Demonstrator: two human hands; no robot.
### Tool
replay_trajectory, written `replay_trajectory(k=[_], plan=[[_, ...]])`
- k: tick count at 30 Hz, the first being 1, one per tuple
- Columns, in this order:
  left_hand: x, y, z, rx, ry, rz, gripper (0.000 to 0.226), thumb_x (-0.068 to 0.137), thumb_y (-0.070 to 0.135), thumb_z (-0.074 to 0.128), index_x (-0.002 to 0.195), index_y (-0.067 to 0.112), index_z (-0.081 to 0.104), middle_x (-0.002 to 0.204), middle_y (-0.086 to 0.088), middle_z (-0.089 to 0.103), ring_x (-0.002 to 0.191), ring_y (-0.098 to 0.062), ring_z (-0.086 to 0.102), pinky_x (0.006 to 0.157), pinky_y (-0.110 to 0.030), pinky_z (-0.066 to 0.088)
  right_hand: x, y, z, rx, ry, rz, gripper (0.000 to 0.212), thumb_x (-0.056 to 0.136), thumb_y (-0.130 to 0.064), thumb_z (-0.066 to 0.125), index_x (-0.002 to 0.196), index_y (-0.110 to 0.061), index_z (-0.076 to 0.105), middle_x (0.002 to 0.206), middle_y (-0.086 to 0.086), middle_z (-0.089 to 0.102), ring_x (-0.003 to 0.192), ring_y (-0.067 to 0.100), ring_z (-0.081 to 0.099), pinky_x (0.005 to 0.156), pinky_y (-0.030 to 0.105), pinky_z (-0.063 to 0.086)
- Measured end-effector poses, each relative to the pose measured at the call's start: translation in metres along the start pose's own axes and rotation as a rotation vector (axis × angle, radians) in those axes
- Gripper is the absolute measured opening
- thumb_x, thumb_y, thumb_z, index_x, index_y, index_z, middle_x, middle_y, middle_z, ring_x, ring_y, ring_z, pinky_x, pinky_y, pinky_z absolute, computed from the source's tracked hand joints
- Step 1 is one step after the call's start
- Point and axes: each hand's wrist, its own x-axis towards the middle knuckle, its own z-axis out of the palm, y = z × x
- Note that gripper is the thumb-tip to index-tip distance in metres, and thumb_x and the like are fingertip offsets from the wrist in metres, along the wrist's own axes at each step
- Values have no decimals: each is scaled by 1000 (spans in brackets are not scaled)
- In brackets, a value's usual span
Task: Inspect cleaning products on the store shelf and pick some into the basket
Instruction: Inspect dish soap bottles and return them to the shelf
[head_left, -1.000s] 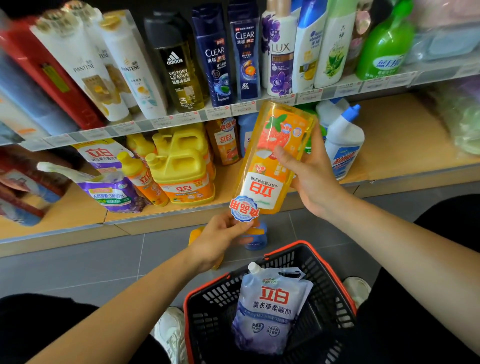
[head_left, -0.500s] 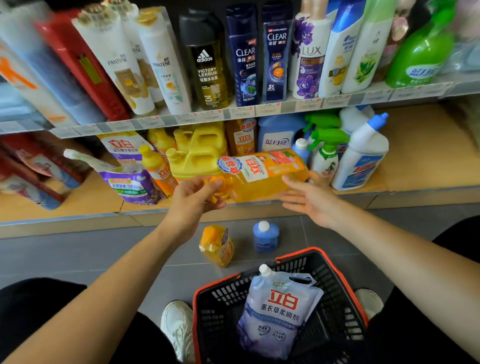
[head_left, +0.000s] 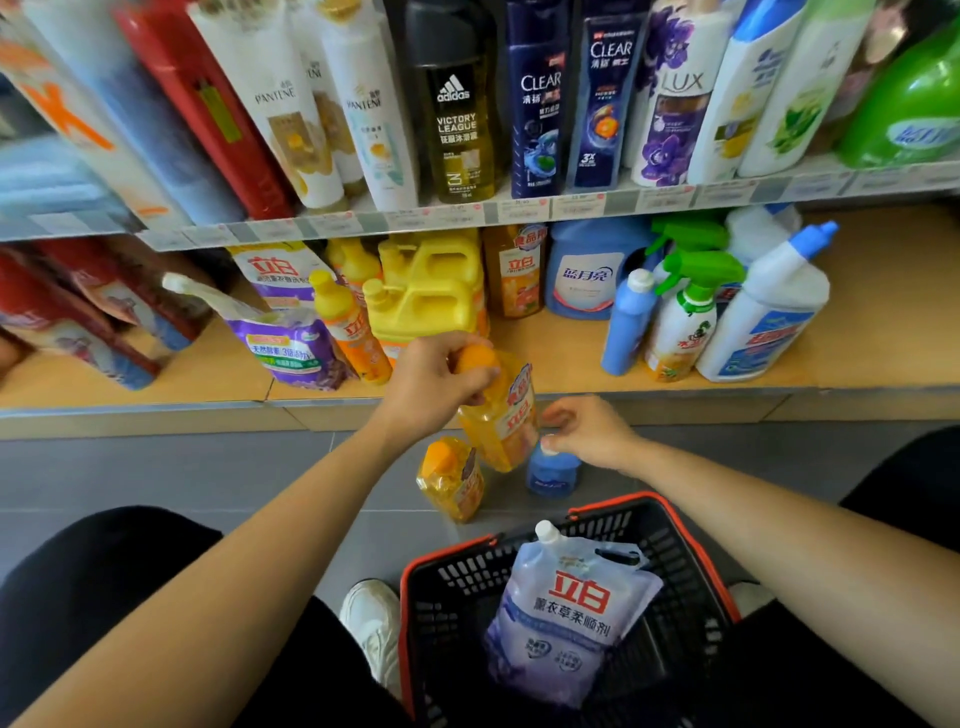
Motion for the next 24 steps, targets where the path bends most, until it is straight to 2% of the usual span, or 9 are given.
replay_trajectory(k=[2,4,7,11,13,16,20,24], plan=[[6,-8,8,17,-4,-4,23,86,14,80,107,14,71,91,-16,72,68,-22,74,64,-44,64,2,14,2,-251,-79,-54,44,80,-18,81,121,-15,67,121,4,69,114,24,63,91,31,49],[8,-18,19,98,-27,2,23,84,15,81,105,16,72,77,-8,71,62,-19,73,64,-46,63,3,27,3,-496,-186,-70,55,82,-24,79,133,-15,60,133,7,63,121,29,58,96,36,48],[10,-34,31,197,-77,-6,25,81,17,83,104,14,74,62,7,59,62,-19,69,64,-45,59,5,42,3,-663,-253,-70,54,86,-25,75,135,-15,57,135,9,57,124,30,54,100,37,44],[13,-54,43,275,-190,-72,28,83,21,82,108,13,73,78,-10,68,73,-27,65,67,-43,53,9,51,7,-704,-196,-80,28,85,-13,70,112,-17,65,118,8,58,112,32,56,88,33,41],[14,-61,50,304,-239,-89,29,84,22,81,110,14,72,82,-4,66,77,-23,62,64,-33,50,12,54,8,-704,-164,-62,24,85,-13,69,109,-16,66,118,8,60,111,32,57,88,34,43],[13,-73,59,368,-309,-96,34,86,22,79,118,17,70,89,3,63,84,-16,58,66,-22,42,15,59,5,-680,-82,-3,28,88,-23,71,114,-13,66,122,11,61,114,33,57,91,36,45],[8,-87,68,478,-397,-140,46,88,21,78,130,16,62,117,-6,66,99,-19,60,81,-27,48,18,64,-6,-605,16,88,22,91,-24,69,108,-9,66,116,13,64,108,34,59,88,37,48],[7,-84,62,596,-450,-118,52,87,31,78,135,20,61,119,-5,69,105,-22,64,90,-36,54,16,65,-14,-510,51,154,17,91,-23,69,103,-11,68,107,12,68,99,31,62,82,38,53]])
